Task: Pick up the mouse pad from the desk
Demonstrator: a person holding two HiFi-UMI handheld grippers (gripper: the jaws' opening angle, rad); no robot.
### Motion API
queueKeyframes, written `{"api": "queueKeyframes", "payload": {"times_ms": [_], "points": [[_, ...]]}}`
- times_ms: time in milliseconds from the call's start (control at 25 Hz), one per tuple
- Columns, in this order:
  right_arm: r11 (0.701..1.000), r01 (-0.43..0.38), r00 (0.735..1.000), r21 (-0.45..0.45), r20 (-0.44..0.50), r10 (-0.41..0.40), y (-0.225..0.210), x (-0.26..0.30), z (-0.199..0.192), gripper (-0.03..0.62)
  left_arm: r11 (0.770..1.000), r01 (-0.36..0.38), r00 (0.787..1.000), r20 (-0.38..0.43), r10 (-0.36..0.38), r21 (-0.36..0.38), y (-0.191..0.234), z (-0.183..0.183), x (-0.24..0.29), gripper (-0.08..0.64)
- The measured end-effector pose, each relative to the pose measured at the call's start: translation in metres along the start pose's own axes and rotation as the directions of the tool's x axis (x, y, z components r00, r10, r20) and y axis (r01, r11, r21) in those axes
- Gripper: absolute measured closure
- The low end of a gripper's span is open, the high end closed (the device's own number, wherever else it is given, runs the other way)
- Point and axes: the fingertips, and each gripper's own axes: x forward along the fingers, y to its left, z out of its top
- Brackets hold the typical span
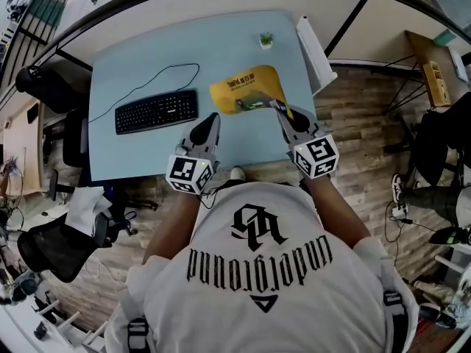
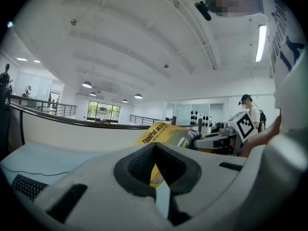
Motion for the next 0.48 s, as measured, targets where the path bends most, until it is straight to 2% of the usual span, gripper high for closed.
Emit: {"api": "queueKeyframes", "payload": {"times_ms": [200, 480], "points": [[0.999, -0.026, 0.999, -0.023, 0.023, 0.026, -0.016, -0.041, 0.001, 0.571, 1.000, -0.024, 1.000, -0.004, 0.024, -0.018, -0.044, -0.006, 0.008, 0.552], [0.997, -0.073, 0.996, -0.038, 0.038, 0.075, -0.035, -0.096, -0.004, 0.571, 0.998, -0.062, 0.998, 0.014, 0.062, -0.005, -0.101, -0.008, 0.011, 0.552]]}}
